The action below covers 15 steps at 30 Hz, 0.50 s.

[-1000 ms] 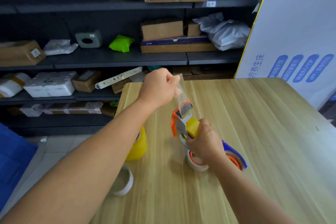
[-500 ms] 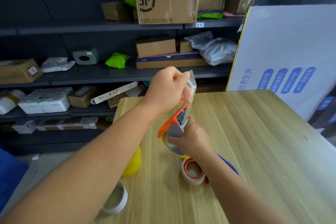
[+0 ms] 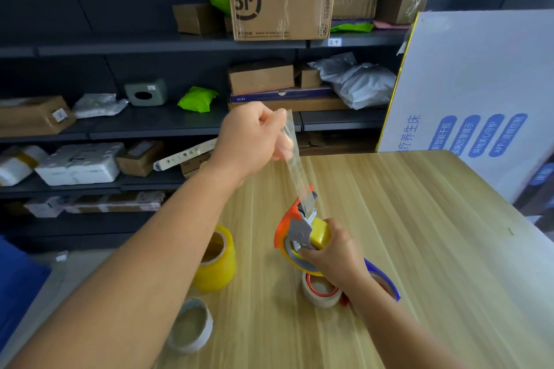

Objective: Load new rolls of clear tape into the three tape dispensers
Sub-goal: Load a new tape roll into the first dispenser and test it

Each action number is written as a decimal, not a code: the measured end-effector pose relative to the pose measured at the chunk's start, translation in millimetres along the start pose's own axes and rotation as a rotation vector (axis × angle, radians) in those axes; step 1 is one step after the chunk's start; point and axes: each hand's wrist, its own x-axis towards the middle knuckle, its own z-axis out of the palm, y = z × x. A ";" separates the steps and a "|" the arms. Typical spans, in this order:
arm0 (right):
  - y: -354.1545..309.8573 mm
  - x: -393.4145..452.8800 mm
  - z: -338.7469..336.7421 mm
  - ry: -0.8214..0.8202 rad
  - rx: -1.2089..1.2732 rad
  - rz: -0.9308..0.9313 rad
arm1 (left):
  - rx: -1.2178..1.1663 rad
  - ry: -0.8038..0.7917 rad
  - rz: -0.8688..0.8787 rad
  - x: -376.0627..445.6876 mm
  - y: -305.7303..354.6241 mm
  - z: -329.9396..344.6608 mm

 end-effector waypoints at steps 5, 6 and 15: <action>-1.6 -5.1 1.3 -0.055 0.017 -0.037 | -0.002 -0.033 -0.022 3.1 3.1 -2.4; -4.5 -5.4 0.9 -0.058 0.024 -0.048 | 0.005 -0.018 -0.026 4.5 3.5 -2.9; -36.3 -6.5 3.6 -0.179 0.027 -0.030 | -0.092 -0.127 0.007 -3.1 11.7 10.4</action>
